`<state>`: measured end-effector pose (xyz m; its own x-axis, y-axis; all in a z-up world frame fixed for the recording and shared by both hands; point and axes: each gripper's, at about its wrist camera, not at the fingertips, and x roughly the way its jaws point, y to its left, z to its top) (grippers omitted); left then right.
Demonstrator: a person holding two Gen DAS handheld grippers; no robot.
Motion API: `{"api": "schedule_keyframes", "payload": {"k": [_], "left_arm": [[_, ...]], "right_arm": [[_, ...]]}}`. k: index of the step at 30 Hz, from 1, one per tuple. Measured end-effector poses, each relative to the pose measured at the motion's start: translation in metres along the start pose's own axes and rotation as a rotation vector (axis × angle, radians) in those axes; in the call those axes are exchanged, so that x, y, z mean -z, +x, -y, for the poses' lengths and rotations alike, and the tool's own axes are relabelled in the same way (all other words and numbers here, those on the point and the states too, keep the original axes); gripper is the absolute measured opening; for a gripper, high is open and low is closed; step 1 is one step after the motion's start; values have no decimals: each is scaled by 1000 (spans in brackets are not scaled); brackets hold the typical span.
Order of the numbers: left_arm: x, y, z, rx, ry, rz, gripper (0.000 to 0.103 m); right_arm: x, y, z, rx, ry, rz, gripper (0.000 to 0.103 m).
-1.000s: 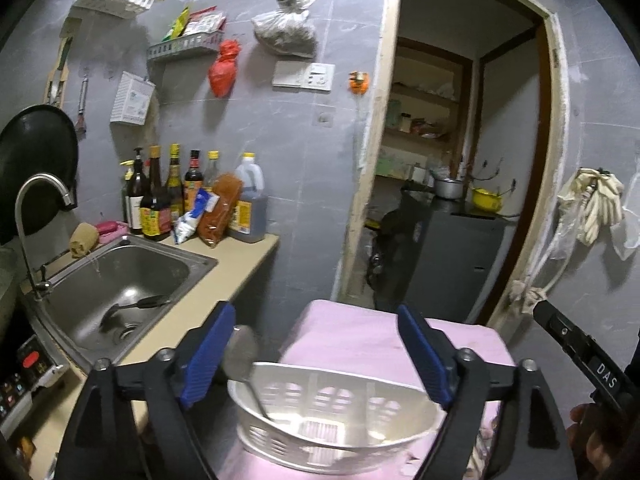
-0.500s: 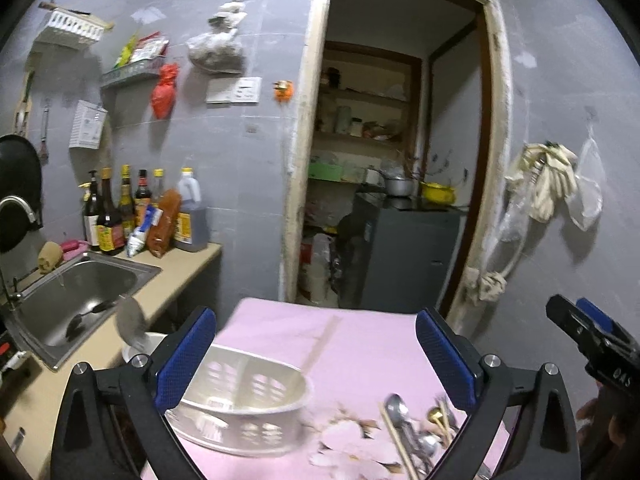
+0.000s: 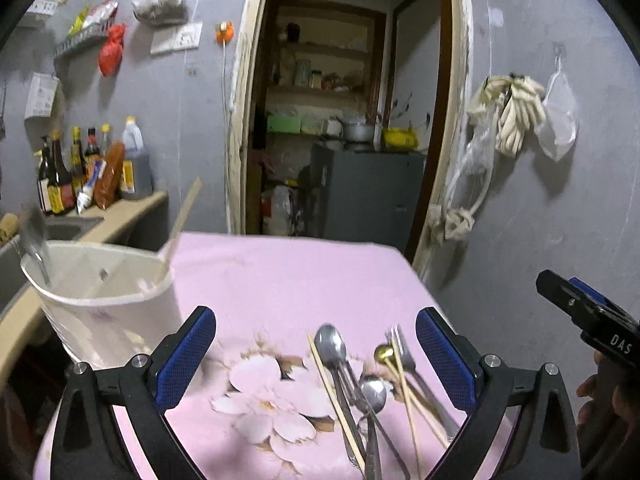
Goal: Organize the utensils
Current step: 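Move both open tools back to the utensil pile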
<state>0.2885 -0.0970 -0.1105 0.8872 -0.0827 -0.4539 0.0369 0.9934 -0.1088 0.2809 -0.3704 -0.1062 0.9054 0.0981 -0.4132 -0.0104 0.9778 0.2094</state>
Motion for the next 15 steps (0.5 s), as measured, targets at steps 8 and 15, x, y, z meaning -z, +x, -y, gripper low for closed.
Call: {"api": "schedule_keyframes", "payload": {"k": [8,15], "left_arm": [[20,42,-1,-1,12,-107,100],[26,76,-4,23,8,-233,68]], "right_arm": [[32,60,10,-86,23,-126,101],[43,107,-1,-172,-12,-268,75]]}}
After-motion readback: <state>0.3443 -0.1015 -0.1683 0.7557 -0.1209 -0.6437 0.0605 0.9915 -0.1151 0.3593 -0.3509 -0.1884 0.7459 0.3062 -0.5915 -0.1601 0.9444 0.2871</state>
